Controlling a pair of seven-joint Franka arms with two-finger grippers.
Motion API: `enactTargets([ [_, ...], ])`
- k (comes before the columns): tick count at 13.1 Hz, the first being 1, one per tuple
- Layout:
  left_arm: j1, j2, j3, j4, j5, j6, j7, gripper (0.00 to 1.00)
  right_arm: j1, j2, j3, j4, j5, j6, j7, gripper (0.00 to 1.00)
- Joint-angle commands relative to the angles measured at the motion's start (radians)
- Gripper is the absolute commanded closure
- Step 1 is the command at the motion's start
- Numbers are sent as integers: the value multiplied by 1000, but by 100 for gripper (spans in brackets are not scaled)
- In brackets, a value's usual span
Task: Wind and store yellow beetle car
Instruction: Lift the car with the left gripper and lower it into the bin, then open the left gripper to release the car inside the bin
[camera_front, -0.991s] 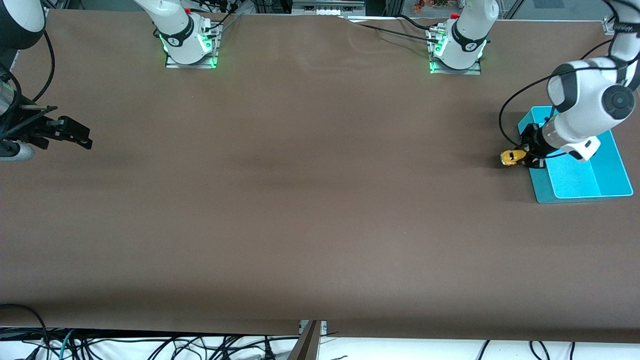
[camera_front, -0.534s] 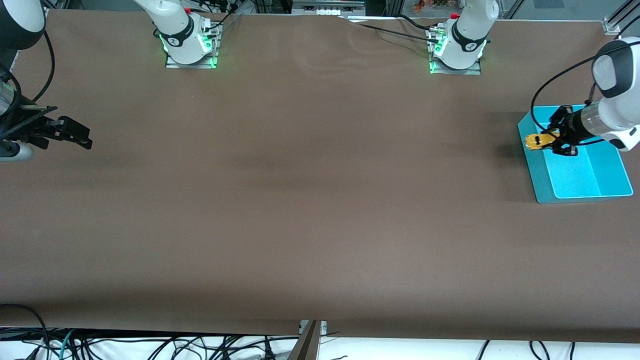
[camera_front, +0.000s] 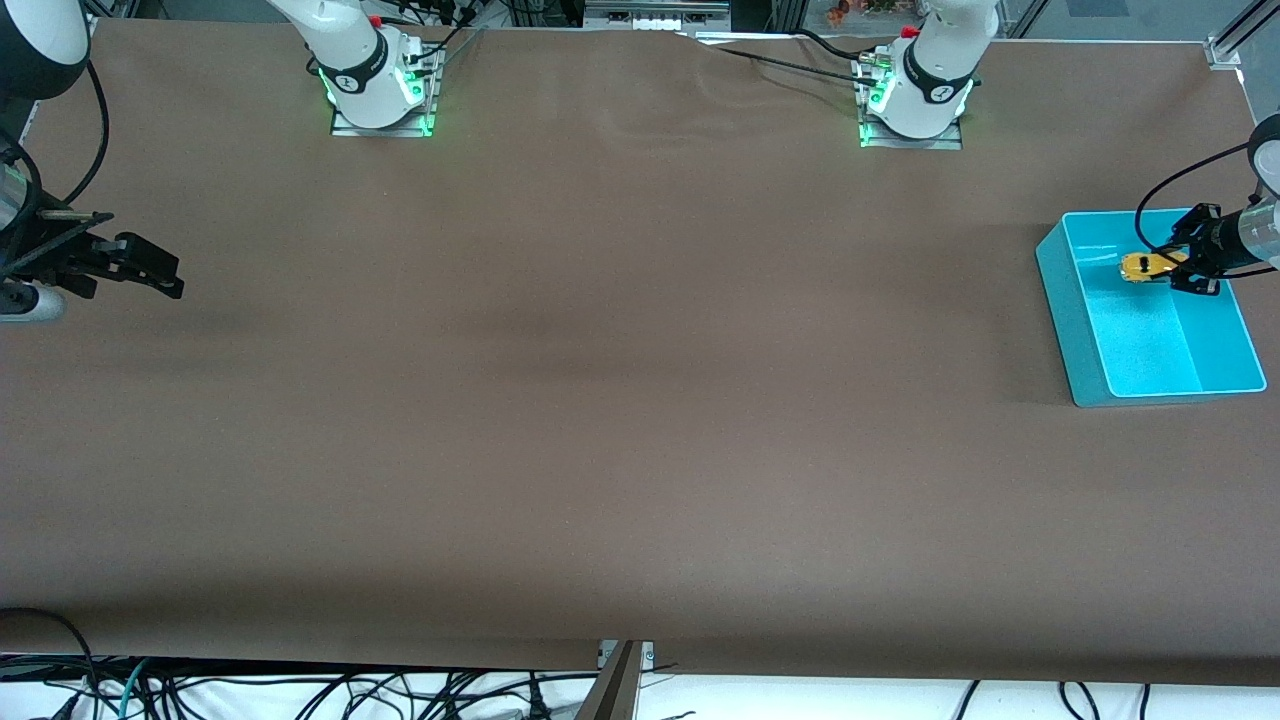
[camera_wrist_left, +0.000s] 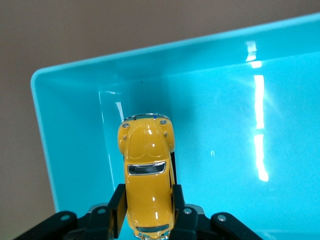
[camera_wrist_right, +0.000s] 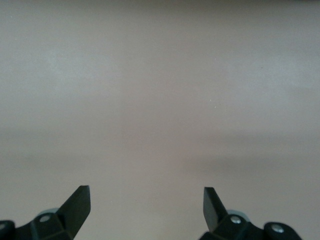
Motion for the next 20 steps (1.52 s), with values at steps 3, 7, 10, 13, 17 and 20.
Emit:
enactTargets([
  [3,-2,17,-13,-93,24,120,-3,100,6,-3,-4,6,-8,-4,10,0],
  [7,-10,17,-13,-193,24,237,-6,100,6,-3,-4,6,-8,-1,10,0],
  [10,-10,18,-13,-221,25,277,-6,99,6,-3,-4,6,-8,1,9,0],
  [13,-10,20,-13,-221,25,282,-5,61,7,3,-3,22,-7,2,10,0],
  [17,-13,8,-14,-208,25,276,11,0,6,10,-3,34,-8,1,7,0],
  [20,-56,-34,-13,-134,25,140,3,0,7,10,-3,34,-8,-4,10,0],
])
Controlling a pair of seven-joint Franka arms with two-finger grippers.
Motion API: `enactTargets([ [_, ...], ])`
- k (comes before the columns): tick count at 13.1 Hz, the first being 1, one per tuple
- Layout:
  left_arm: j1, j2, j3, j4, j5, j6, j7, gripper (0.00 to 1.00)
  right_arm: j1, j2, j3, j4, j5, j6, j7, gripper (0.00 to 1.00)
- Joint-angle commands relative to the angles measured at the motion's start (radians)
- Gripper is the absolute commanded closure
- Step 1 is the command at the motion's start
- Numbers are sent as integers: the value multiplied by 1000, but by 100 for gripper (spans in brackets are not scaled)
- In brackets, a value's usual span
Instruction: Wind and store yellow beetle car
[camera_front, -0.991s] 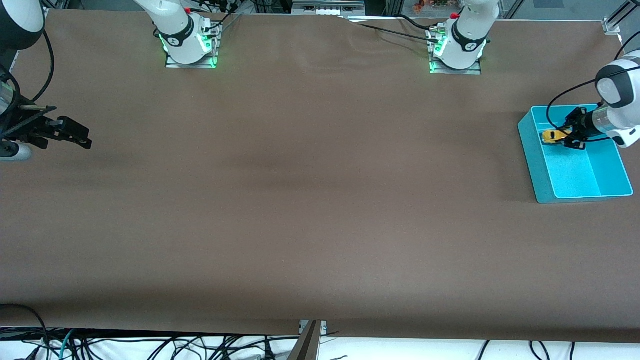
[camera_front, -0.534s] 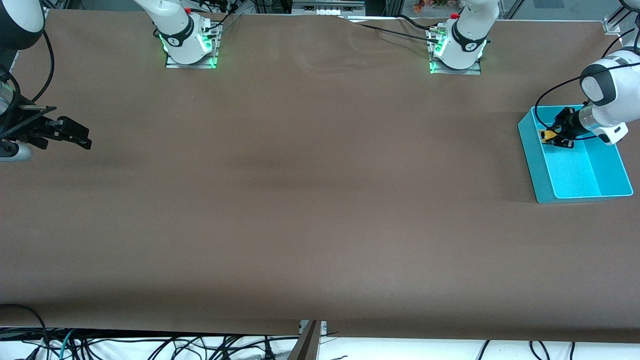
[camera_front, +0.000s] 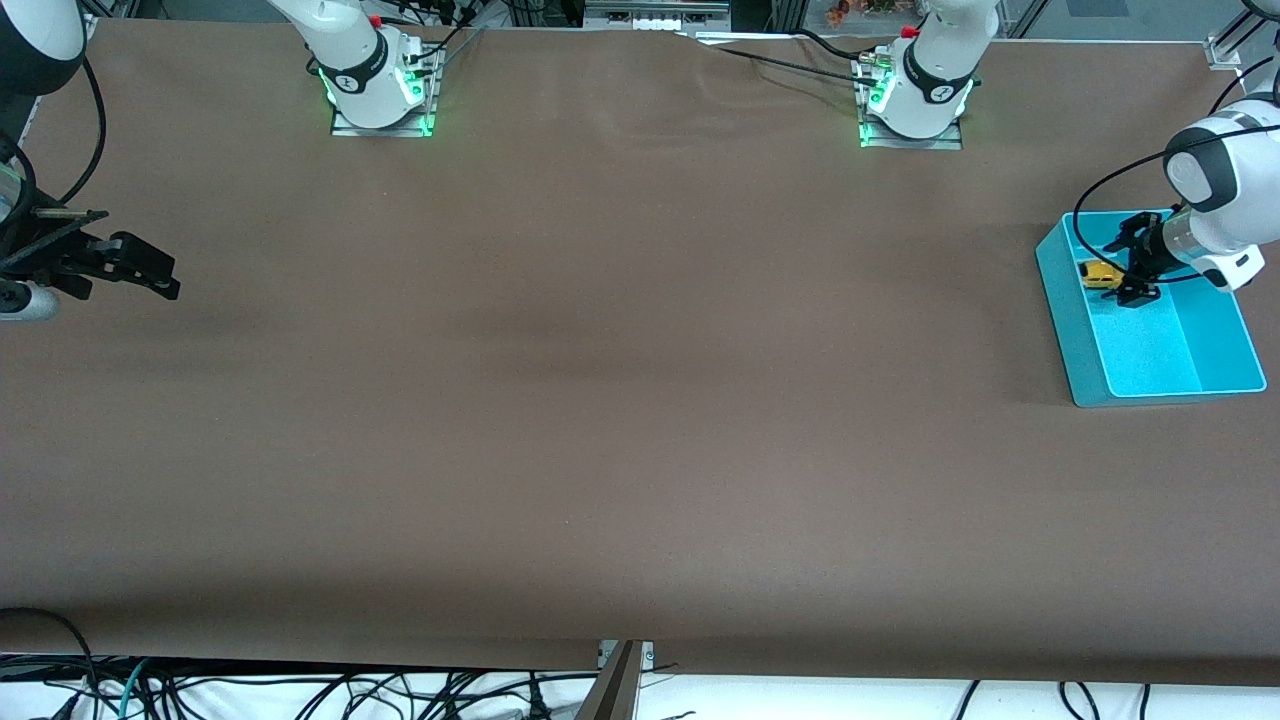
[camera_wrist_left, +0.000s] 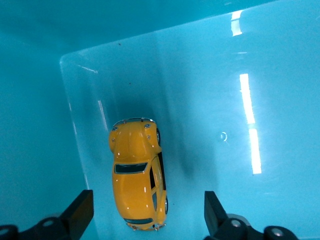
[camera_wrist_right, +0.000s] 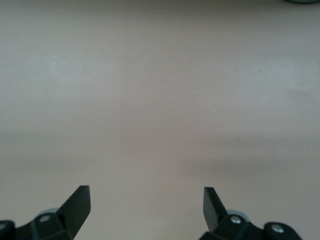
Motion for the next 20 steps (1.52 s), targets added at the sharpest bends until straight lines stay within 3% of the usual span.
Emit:
enactTargets([
  [1,-45,-46,-2,141,25,-231,-2,0,7,10,-2,24,-7,-4,10,0],
  [5,-161,-44,-7,491,8,-692,-7,0,8,10,-1,24,-5,-10,12,0],
  [7,-249,-73,-7,582,-53,-771,-8,0,8,10,-1,22,-5,-13,9,0],
  [10,-408,-139,-7,633,-23,-768,-1,0,16,10,-1,24,-7,-13,12,0],
  [13,-501,-235,-8,645,-65,-803,54,0,21,10,-1,24,-7,-7,10,0],
  [15,-554,-277,-10,642,-67,-814,212,0,19,10,-1,24,-7,-7,10,0],
  [20,-559,-293,-51,655,-68,-832,594,0,30,10,1,30,-5,-4,13,0],
])
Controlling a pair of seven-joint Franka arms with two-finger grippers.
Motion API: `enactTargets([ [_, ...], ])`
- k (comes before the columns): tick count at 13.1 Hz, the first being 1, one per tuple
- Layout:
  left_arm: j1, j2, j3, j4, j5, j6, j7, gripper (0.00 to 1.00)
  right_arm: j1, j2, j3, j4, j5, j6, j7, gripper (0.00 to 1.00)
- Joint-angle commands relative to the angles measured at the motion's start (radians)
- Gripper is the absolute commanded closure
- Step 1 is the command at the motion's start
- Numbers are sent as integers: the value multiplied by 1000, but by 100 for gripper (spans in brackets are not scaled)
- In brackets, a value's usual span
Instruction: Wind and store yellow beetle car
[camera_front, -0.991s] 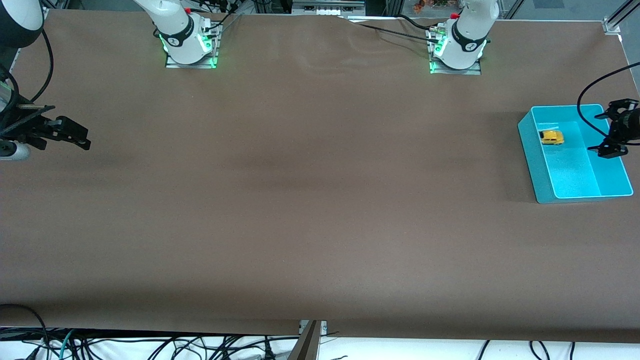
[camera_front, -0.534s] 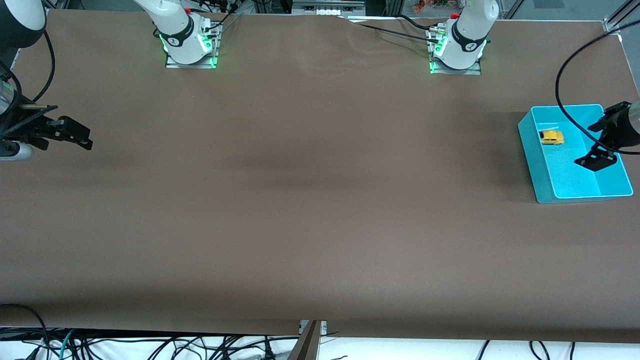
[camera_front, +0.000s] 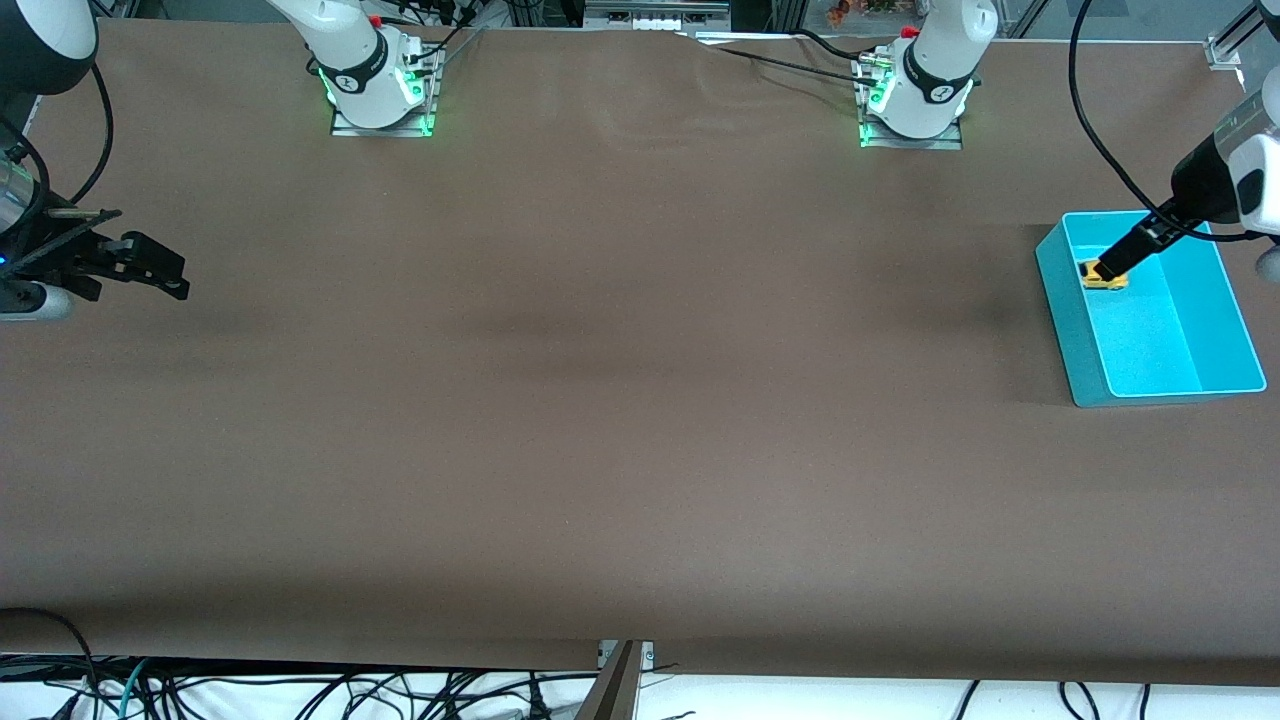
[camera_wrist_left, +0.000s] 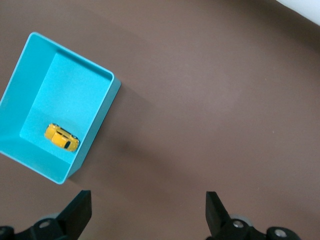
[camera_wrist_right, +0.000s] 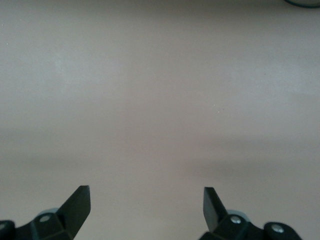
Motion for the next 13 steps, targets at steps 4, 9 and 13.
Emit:
enactTargets([
  [4,14,-8,8,60,-26,-91,335,0,10,8,-3,28,-7,-6,10,0],
  [9,14,3,15,67,-43,-93,330,0,8,8,-3,28,-7,-4,10,0],
  [13,12,1,9,67,-41,-93,334,0,8,8,-4,28,-7,-4,10,0],
])
